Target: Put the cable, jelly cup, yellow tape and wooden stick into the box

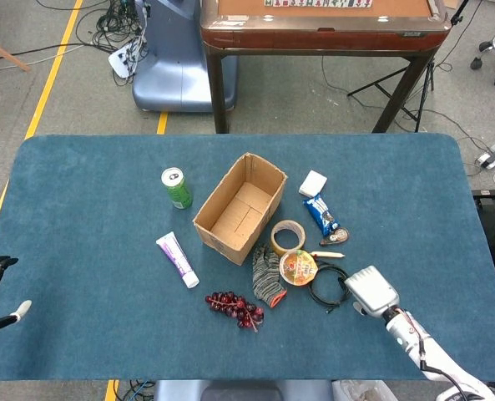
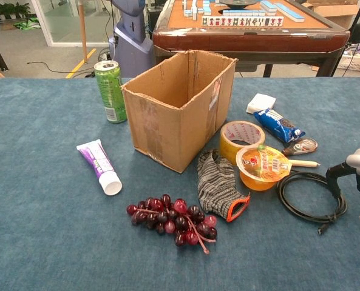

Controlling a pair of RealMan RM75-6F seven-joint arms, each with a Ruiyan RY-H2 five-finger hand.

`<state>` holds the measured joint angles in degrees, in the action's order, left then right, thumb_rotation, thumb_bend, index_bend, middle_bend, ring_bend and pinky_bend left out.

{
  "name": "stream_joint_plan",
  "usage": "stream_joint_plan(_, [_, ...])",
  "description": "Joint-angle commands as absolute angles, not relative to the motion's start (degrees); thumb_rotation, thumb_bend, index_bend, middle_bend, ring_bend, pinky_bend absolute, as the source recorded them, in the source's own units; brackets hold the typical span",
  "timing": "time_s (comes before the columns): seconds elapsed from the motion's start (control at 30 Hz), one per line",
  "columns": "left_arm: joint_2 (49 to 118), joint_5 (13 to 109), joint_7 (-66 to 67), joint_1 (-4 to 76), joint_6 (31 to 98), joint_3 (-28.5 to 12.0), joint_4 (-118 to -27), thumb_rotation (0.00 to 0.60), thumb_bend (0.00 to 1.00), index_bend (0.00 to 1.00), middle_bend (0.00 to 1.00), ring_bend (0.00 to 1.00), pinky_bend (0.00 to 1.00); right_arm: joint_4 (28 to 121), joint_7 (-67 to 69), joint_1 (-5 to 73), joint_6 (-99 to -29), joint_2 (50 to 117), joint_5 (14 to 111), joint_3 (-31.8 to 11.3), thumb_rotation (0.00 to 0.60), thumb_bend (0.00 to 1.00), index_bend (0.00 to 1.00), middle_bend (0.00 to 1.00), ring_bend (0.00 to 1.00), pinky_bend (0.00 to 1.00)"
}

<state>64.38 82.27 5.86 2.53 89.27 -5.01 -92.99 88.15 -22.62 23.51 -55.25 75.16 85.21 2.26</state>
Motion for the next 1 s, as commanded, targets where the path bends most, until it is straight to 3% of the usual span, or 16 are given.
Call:
stream_joint_plan(0.03, [64.34, 82.22, 5.79, 2.52, 89.24, -5.03, -92.99, 0.6, 0.13, 0.24, 0.23, 0.3, 0.5, 87.81, -22.85, 23.76, -54.89, 75.54, 84.87, 2.37, 0.6, 0.22, 0.47, 1.0, 1.0, 1.0])
stream_joint_plan(0.57, [63.84, 81.9, 4.95, 2.34, 89.24, -5.21, -93.32, 0.6, 0.13, 0.24, 0.24, 0.3, 0.5, 86.44, -24.1, 25.14, -53.01, 77.47, 82.56, 2.76, 0.6, 0.33, 0.47, 1.0, 1.0, 1.0])
stream_joint_plan(1.0, [63.57, 81.81, 4.59, 2.22, 89.34, -5.29, -93.65, 0.6, 0.13, 0.24, 0.24, 0.3, 0.5, 85.46, -25.81, 25.84, -51.89, 78.59, 80.64, 3.23, 0.6, 0.41, 0.56, 1.0, 1.0, 1.0])
